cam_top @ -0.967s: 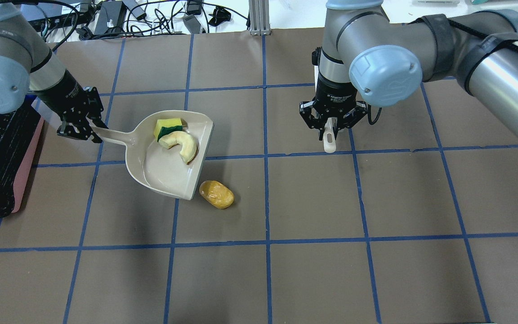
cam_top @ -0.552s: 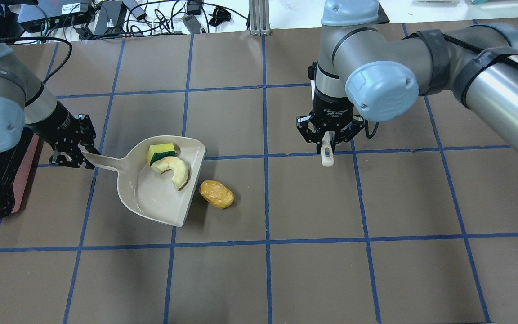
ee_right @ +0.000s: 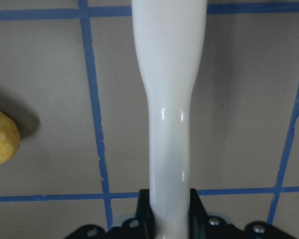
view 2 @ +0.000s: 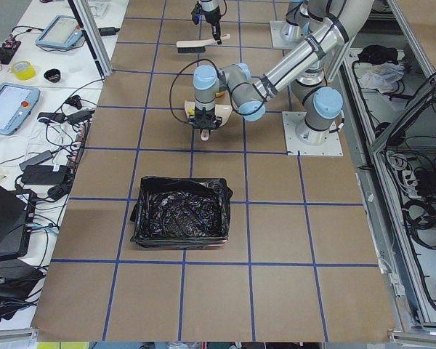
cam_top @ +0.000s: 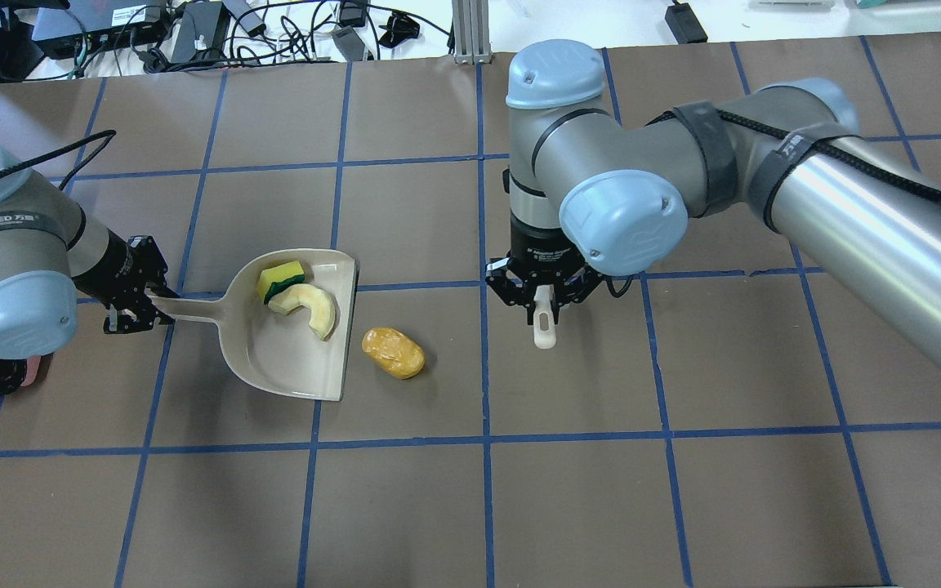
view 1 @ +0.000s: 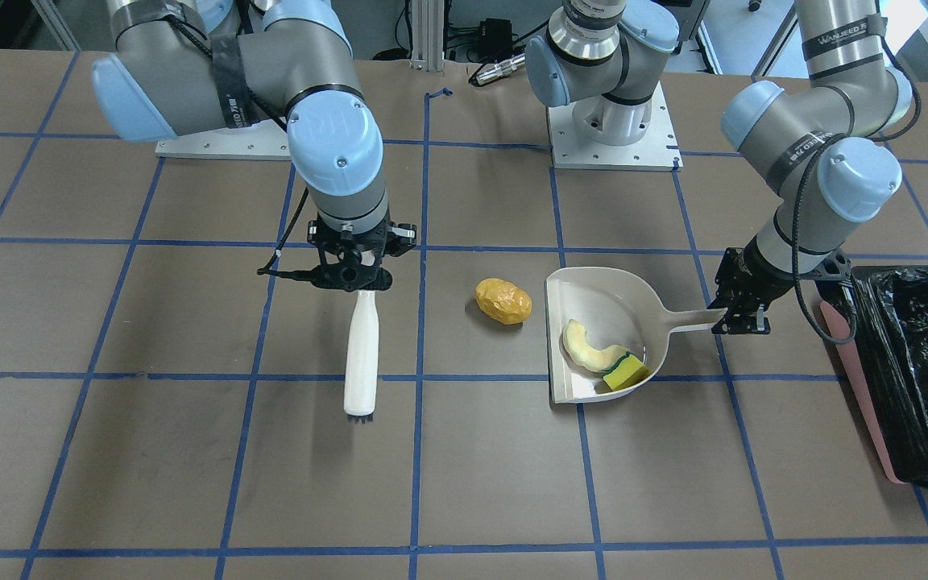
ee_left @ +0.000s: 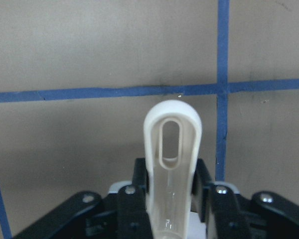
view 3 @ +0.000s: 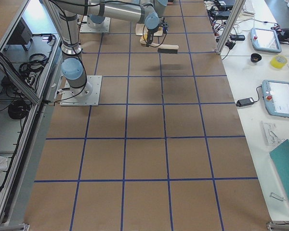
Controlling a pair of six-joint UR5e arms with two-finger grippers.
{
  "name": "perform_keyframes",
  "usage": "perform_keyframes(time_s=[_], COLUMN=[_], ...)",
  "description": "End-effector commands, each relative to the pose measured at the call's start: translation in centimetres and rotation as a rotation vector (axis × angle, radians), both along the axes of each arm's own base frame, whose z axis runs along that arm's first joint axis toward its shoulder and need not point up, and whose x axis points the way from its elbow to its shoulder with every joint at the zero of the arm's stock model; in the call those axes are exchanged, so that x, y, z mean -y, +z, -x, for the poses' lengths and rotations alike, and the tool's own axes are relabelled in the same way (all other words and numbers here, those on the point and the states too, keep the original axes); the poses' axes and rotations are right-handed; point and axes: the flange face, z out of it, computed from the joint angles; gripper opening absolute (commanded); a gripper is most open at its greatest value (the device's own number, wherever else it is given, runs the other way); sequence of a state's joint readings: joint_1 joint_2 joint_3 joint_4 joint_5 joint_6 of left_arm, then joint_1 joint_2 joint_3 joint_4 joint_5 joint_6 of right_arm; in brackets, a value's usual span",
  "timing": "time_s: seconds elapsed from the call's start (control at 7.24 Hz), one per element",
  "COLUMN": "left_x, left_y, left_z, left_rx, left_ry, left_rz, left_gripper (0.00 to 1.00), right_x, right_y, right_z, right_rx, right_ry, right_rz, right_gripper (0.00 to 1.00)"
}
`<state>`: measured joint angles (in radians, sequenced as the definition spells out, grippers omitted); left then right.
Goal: Sweep and dump trash into bin
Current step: 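Sweep the yellow potato piece into the dustpan with the right gripper's brush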
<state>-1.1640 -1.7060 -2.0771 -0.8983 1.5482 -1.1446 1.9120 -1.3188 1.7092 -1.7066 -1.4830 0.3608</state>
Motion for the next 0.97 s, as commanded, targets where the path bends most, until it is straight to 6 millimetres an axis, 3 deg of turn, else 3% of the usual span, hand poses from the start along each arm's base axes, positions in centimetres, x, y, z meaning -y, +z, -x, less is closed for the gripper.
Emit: perform_keyframes(time_s=[0.0,0.28,0.41,0.69,0.83], left_x=[-0.2,-1.0,-2.2,-3.1,-3.1], left_y=[1.3,0.1,-1.0,-1.7,-1.7], left_z=[2.5,5.6,6.1,6.4,6.7], left_rx=[0.011,0.043,0.061,0.072,0.074], left_ry=[0.014,-0.008,-0.009,0.002,0.002], left_rz=[0.027,-0.038,-0.081,-0.105,-0.105], left_gripper=[0.00,0.00,0.00,0.00,0.00], right_x=[-5.5,-10.1,-11.4,-13.4,-13.4], right_y=[-2.3,-4.9,-6.0,-6.3,-5.9], right_z=[-4.4,-7.1,-7.6,-9.5,-10.3], right_rx=[-0.017,-0.034,-0.042,-0.005,0.013], right_ry=[-0.051,-0.085,-0.113,-0.173,-0.167], right_rz=[-0.055,-0.021,-0.017,-0.072,-0.052], right_gripper=[0.00,0.00,0.00,0.00,0.00])
